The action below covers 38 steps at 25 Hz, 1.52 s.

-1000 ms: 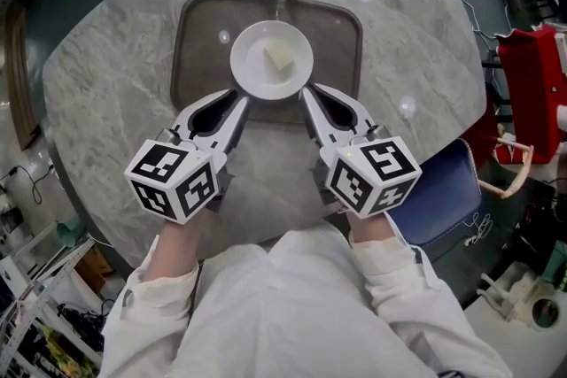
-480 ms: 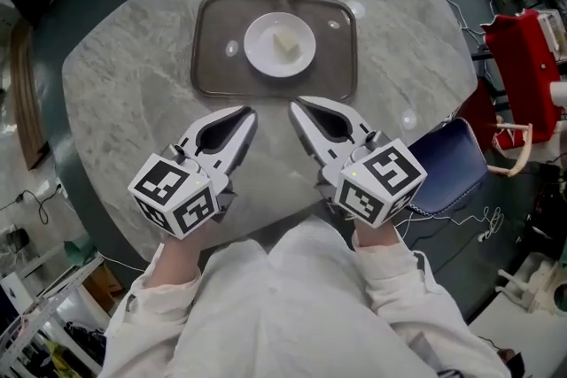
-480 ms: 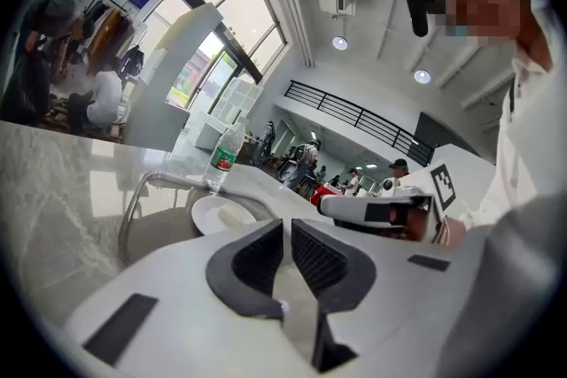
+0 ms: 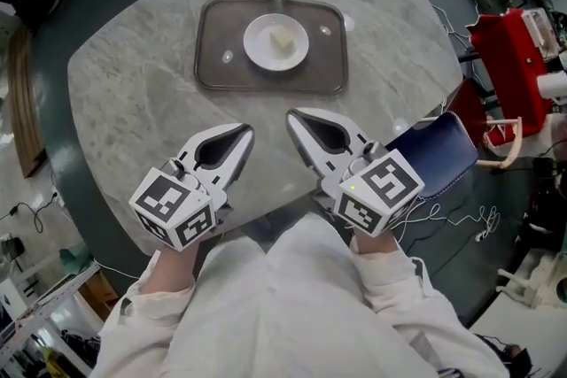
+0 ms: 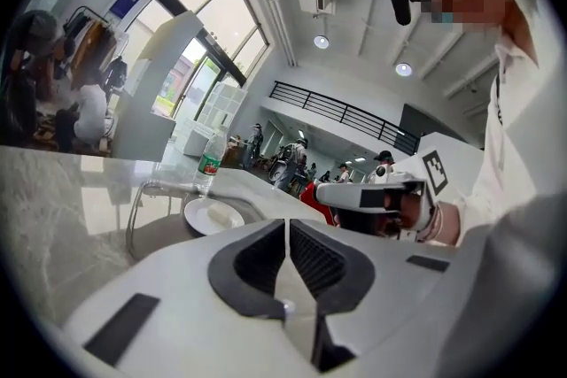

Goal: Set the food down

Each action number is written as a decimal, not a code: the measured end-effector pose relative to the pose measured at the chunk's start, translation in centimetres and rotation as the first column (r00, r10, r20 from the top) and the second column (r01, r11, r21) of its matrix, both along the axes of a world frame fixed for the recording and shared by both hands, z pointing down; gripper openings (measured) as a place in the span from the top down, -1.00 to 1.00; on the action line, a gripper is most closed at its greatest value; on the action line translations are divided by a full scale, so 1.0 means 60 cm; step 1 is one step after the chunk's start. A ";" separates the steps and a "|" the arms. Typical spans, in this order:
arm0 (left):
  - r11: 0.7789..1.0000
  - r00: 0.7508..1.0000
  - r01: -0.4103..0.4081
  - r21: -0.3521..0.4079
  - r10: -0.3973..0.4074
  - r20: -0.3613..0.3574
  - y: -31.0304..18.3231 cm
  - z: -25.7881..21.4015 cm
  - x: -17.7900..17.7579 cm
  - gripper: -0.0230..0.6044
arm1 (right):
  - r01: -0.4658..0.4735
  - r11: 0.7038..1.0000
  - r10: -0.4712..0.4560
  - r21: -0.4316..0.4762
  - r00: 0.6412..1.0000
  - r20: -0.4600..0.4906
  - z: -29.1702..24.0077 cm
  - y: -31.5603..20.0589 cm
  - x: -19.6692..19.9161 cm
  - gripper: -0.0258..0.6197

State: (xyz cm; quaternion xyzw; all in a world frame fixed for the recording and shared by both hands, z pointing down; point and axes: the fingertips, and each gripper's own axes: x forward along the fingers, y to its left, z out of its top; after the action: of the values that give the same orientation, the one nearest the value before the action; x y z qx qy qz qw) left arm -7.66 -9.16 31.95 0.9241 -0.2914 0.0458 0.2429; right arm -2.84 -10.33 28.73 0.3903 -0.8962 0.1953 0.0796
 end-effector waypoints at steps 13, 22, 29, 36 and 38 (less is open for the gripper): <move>0.993 0.994 0.113 0.026 -0.113 -0.008 0.014 -0.078 0.020 0.85 | 0.113 0.991 -0.114 0.074 0.993 0.007 -0.053 0.034 0.014 0.92; 0.990 0.991 0.134 0.030 -0.134 -0.016 0.026 -0.096 0.065 0.85 | 0.086 0.990 -0.091 0.111 0.995 0.041 -0.075 0.038 0.047 0.92; 0.991 0.991 0.133 0.021 -0.132 -0.024 0.032 -0.094 0.077 0.85 | 0.062 0.990 -0.069 0.129 0.996 0.053 -0.075 0.044 0.054 0.91; 0.988 0.988 0.150 0.043 -0.149 -0.031 0.032 -0.098 0.066 0.85 | 0.050 0.989 -0.058 0.138 0.997 0.053 -0.081 0.042 0.052 0.92; 0.987 0.988 0.154 0.044 -0.153 -0.028 0.031 -0.099 0.064 0.85 | 0.054 0.989 -0.062 0.141 0.997 0.052 -0.082 0.043 0.049 0.92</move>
State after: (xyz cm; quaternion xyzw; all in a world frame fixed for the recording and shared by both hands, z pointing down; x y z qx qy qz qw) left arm -3.83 -7.30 26.01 0.9048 -0.3596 0.0092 0.2281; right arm 0.08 -7.75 23.81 0.3630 -0.9205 0.1407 0.0324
